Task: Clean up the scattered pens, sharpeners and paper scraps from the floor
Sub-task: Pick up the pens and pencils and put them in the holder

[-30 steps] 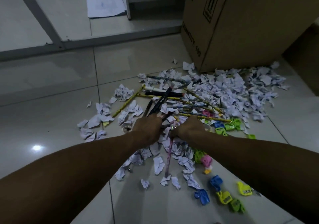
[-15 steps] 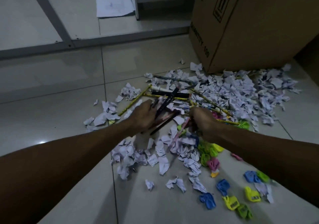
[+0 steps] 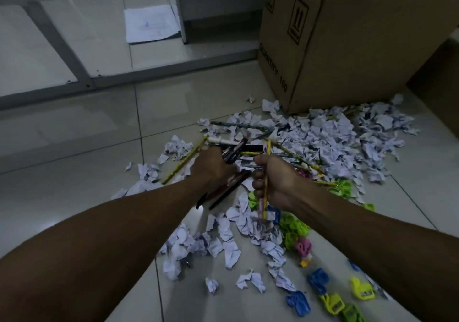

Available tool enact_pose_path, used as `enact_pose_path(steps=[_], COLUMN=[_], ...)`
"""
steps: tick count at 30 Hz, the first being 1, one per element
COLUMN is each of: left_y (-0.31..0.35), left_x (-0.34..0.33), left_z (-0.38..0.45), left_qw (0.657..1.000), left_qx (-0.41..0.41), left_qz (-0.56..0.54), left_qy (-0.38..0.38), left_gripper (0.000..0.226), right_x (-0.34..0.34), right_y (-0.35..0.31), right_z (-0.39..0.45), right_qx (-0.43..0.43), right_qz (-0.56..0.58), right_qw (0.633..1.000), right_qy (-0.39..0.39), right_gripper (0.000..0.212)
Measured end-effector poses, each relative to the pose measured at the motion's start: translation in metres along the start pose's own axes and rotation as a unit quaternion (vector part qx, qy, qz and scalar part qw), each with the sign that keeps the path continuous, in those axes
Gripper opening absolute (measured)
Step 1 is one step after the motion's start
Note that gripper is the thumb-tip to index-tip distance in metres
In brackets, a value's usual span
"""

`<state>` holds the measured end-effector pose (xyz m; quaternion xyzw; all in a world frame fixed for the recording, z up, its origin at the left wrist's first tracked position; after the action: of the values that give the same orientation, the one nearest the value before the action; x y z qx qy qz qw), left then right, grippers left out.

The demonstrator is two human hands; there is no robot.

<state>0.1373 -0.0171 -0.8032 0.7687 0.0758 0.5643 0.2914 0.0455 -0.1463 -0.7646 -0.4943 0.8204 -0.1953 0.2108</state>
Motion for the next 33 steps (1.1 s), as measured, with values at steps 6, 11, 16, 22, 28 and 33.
enact_pose_path(steps=[6,11,16,22,28,33], left_y=[-0.004,-0.006,0.009,0.016,0.012,0.02], left_x=[-0.007,0.017,0.038,0.046,0.06,0.064], left_z=[0.003,-0.005,-0.039,-0.055,-0.058,-0.058], left_qw=[0.998,0.986,0.92,0.89,0.861,0.895], left_qx=[0.004,0.034,0.087,0.097,0.139,0.107], left_qz=[0.036,-0.158,-0.358,-0.413,-0.471,-0.422], left_qy=[-0.052,-0.049,-0.134,-0.17,-0.134,-0.095], left_gripper=[0.024,0.017,0.013,0.02,0.024,0.014], right_x=[0.0,0.001,-0.017,-0.045,-0.048,-0.049], right_y=[0.007,0.004,-0.001,0.003,0.009,0.015], right_z=[0.006,0.013,0.014,0.018,0.024,0.021], right_qx=[-0.01,-0.004,0.036,0.046,0.043,0.078], right_qz=[-0.023,0.003,0.044,0.085,0.111,0.091], right_qw=[1.0,1.0,0.998,0.992,0.992,0.991], right_qy=[-0.011,-0.024,-0.027,-0.078,-0.048,-0.052], right_gripper=[0.009,0.022,0.035,0.043,0.04,0.032])
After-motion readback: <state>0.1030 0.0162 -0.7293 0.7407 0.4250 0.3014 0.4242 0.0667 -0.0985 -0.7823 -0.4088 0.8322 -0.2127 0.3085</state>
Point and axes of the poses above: each hand's wrist, its own z-axis towards the middle knuckle, its own x-axis out of the back of the hand, y = z × x, the point moved 3 cm from there along z, towards the middle knuckle, and after that the axes turned 8 degrees about -x, right-handed, at the moved point
